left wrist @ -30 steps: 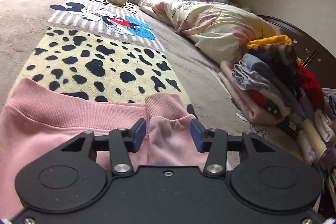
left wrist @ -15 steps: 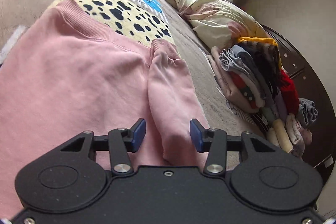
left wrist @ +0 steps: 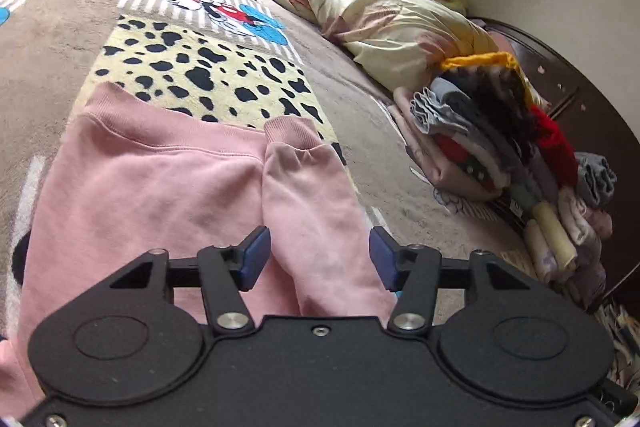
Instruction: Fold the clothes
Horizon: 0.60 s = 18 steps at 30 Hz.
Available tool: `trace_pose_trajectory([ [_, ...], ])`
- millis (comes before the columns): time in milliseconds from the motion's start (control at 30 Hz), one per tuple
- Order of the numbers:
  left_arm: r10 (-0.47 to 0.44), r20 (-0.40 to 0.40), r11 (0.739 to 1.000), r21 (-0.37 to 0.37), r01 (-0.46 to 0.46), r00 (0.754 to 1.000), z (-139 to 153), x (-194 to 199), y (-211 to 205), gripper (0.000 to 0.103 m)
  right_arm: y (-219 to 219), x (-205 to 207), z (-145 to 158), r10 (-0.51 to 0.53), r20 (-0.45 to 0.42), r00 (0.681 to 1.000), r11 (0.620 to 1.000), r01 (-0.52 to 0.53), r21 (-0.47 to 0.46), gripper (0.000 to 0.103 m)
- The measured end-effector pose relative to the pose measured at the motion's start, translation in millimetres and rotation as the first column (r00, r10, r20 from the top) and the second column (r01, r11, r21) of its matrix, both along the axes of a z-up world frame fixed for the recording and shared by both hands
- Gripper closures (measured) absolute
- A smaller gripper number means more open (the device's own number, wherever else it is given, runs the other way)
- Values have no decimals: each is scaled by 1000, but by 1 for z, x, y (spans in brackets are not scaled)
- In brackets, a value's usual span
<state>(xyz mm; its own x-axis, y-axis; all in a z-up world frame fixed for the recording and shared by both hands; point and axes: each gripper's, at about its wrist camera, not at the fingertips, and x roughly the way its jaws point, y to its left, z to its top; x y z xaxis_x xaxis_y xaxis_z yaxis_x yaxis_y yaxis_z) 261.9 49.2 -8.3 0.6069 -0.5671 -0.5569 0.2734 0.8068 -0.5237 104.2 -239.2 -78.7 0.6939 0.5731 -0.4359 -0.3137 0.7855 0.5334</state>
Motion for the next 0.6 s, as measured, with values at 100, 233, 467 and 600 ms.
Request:
trace_pose_trajectory([
  [100,12,-34,1000,16,-11,999,-10,7,-3,50,0,-6,8,-13,46,999,1000,13,-11,78],
  [233,-1,-65,1000,14,2,998,-20,22,-13,55,-4,2,17,-42,79,996,997,36,70,55],
  [467,-127,134,992,-7,129,983,-8,10,-31,96,-18,29,-4,-26,-46,999,973,36,228,93],
  [600,-97,51,990,107,91,994,-28,16,-36,95,-24,28,-6,-31,-85,996,974,49,219,93],
])
